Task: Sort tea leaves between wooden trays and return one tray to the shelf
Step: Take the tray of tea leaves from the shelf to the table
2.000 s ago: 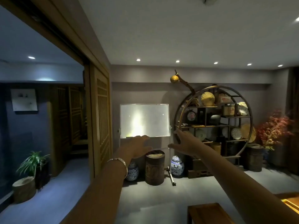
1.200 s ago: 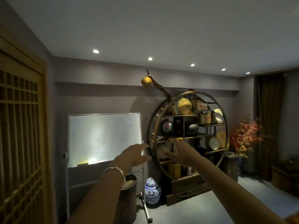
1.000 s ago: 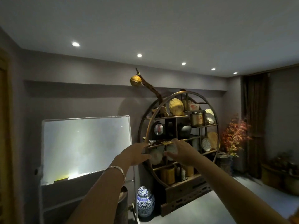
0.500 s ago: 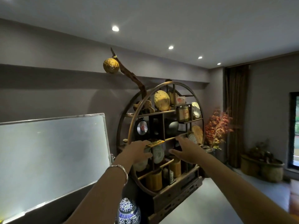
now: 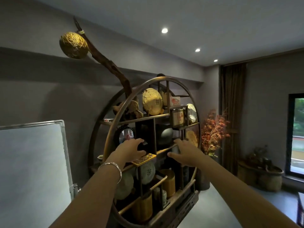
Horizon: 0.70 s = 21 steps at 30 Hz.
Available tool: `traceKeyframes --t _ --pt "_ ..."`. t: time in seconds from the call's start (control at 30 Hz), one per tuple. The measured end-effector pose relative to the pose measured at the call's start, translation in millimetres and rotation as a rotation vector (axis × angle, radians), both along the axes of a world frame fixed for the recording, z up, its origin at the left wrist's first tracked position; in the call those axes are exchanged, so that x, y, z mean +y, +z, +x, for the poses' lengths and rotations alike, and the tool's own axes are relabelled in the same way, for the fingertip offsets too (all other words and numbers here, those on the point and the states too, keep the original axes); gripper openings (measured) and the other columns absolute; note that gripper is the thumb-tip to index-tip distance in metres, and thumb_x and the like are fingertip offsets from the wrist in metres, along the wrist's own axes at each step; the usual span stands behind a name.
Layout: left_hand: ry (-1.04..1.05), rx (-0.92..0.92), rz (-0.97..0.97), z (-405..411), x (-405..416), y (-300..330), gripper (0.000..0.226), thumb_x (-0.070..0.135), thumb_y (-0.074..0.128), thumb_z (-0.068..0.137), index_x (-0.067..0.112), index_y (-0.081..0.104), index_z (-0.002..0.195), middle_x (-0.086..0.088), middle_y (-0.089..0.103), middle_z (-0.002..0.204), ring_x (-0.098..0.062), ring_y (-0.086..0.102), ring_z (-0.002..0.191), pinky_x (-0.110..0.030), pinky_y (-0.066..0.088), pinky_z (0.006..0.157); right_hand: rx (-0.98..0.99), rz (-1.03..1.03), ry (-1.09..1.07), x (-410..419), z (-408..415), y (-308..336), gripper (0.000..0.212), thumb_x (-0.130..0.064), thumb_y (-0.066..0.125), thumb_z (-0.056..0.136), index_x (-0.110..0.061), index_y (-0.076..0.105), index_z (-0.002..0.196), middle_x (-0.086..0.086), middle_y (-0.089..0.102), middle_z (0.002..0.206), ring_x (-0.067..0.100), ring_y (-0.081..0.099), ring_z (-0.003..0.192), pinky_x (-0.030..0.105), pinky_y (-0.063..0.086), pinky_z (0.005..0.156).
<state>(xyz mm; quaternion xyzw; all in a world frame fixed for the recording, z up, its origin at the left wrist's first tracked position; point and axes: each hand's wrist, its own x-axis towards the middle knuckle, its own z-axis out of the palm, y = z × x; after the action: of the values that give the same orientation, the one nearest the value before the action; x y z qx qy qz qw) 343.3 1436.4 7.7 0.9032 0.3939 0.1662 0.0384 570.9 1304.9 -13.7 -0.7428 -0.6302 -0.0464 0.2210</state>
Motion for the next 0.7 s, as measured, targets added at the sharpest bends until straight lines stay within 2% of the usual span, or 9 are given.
traceKeyframes --t 0.2,0.4,0.57,0.7 --pt "-0.054 -0.031 -0.005 66.3 96.6 -8.9 0.064 0.047 0.059 0.086 0.032 0.035 0.144 0.001 0.050 0.141 -0.020 0.050 0.126 -0.038 0.046 0.101 -0.007 -0.018 -0.007 87.9 53.9 -7.9 0.086 -0.071 0.046 0.078 -0.020 0.027 0.144 0.010 0.046 0.135 0.028 0.047 0.122 0.043 0.046 0.097" --pt "-0.028 -0.035 0.006 122.0 190.5 -30.5 0.064 0.049 0.057 0.086 0.032 0.036 0.144 0.000 0.051 0.140 -0.022 0.048 0.128 -0.041 0.044 0.102 -0.026 -0.026 0.012 184.2 101.2 -21.2 0.080 -0.064 0.048 0.084 -0.018 0.025 0.146 0.012 0.044 0.138 0.030 0.045 0.125 0.042 0.044 0.098" --pt "0.014 -0.199 0.063 169.3 281.4 -60.3 0.063 0.048 0.055 0.088 0.031 0.034 0.145 0.001 0.049 0.143 -0.021 0.044 0.131 -0.040 0.043 0.104 -0.029 0.018 0.088 292.3 146.6 -27.4 0.076 -0.061 0.052 0.084 -0.020 0.027 0.144 0.009 0.045 0.139 0.024 0.047 0.125 0.041 0.047 0.097" --pt "0.075 -0.328 0.025 186.6 343.9 -93.7 0.061 0.048 0.054 0.090 0.032 0.034 0.145 0.006 0.045 0.146 -0.016 0.040 0.135 -0.037 0.040 0.108 -0.001 0.056 0.191 374.6 173.8 -33.1 0.074 -0.060 0.053 0.084 -0.023 0.028 0.144 0.004 0.045 0.140 0.020 0.045 0.128 0.038 0.046 0.099"
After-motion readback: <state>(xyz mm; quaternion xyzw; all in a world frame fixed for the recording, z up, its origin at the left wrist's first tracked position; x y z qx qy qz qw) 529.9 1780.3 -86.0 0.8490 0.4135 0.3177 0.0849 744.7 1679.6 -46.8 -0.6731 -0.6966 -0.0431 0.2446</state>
